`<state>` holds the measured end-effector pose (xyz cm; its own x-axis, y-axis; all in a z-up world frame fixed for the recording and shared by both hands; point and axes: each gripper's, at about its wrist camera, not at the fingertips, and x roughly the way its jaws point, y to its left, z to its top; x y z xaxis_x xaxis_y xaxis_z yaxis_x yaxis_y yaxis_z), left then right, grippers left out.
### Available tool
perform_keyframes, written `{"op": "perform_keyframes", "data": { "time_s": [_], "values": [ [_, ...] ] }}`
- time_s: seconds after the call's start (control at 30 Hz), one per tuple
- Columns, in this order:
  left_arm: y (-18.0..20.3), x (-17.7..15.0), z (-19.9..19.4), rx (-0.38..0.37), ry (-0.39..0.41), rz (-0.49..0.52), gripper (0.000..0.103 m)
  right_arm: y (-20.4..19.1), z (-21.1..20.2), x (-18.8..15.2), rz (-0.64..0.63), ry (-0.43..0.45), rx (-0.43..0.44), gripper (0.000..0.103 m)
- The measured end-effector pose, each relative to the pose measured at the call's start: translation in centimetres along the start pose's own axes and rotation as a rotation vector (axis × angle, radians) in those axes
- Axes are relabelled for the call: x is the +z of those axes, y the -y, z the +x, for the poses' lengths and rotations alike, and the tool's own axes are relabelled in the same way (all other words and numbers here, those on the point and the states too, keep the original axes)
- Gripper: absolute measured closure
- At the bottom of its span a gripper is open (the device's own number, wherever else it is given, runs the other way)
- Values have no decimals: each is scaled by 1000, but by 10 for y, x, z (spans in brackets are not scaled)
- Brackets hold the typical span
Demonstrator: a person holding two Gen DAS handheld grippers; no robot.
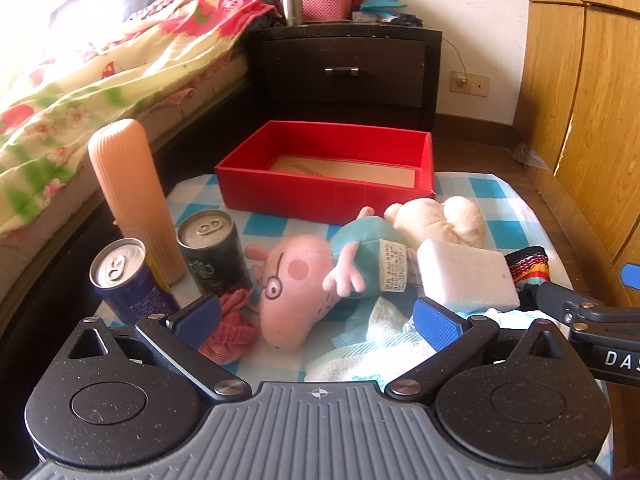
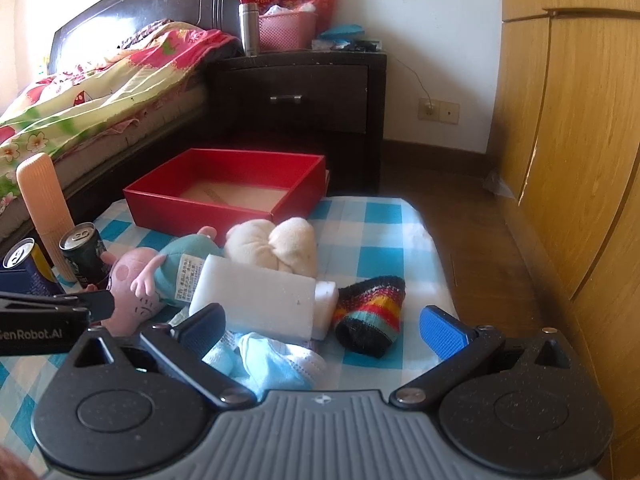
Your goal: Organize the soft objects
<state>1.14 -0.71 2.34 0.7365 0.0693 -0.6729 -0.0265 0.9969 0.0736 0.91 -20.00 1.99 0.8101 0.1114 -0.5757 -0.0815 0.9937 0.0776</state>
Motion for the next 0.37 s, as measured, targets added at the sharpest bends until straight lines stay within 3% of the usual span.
{"op": "perform_keyframes", "data": {
  "time_s": [0.37],
  "values": [
    [-10, 2, -4, -5, 44, -55, 5, 1, 0, 0, 12, 4, -9, 18]
  ]
}}
